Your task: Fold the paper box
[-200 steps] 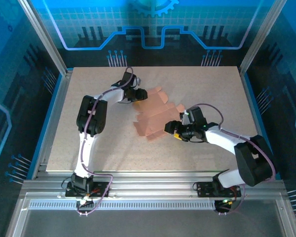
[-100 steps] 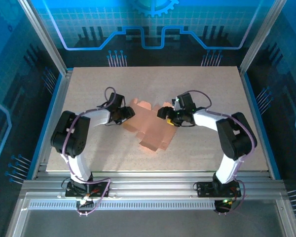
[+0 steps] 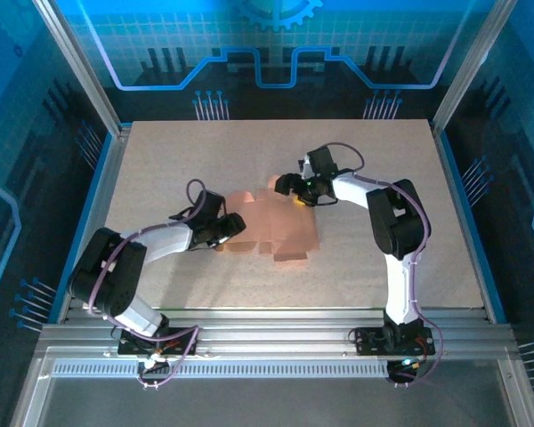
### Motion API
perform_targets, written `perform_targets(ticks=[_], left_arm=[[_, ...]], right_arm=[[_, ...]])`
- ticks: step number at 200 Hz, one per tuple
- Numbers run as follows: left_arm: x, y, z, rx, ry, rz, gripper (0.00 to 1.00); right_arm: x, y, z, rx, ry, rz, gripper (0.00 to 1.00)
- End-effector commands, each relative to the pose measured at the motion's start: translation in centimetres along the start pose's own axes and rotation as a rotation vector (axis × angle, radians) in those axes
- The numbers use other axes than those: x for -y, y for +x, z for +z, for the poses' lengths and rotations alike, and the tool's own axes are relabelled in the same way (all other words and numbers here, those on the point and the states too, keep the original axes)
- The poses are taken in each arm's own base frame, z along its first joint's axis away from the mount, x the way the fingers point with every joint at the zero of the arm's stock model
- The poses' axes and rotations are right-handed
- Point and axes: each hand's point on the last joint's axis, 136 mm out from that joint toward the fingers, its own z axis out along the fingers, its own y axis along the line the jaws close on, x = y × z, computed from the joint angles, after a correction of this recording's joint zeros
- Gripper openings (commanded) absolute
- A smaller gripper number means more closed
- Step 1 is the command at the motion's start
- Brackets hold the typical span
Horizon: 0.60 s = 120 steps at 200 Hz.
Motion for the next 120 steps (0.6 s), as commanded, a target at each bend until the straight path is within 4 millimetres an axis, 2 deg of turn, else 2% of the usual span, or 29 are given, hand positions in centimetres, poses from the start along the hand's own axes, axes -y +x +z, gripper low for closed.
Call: perform_targets(ticks=[1, 26, 41, 55, 81, 90, 103, 120], left_arm=[[2.1, -0.2, -2.1, 0.052, 0.001, 0.055, 0.63], [4.0, -2.3, -3.3, 0.106, -0.007, 0.188, 0.68], [5.6, -3.4, -2.8, 0.087, 0.001, 0.279, 0.7], [6.2, -4.2, -1.6, 0.042, 0.005, 0.321, 0.67], [4.6, -5.2, 1.3, -0.04, -0.004, 0.294, 0.53], [4.0, -5.2, 1.8, -0.052, -0.018, 0.295, 0.46], [3.3, -5.0, 2.4, -0.067, -0.038, 0.304, 0.42], [2.4, -4.3, 3.2, -0.094, -0.055, 0.303, 0.3]], right_arm=[[1.0, 1.3, 0.5, -0.099, 0.022, -0.068, 0.81], [-2.5, -0.1, -2.8, -0.041, -0.036, -0.228, 0.82], [-3.2, -0.6, -5.3, 0.016, -0.024, -0.269, 0.83], [-2.1, -0.6, -7.4, 0.067, -0.011, -0.221, 0.82], [1.1, 0.7, -10.1, 0.107, -0.081, -0.044, 0.81], [2.1, 1.7, -10.5, 0.09, -0.096, -0.005, 0.81], [3.3, 3.2, -10.7, 0.062, -0.09, 0.014, 0.81], [4.7, 4.9, -10.3, 0.019, -0.064, 0.028, 0.8]])
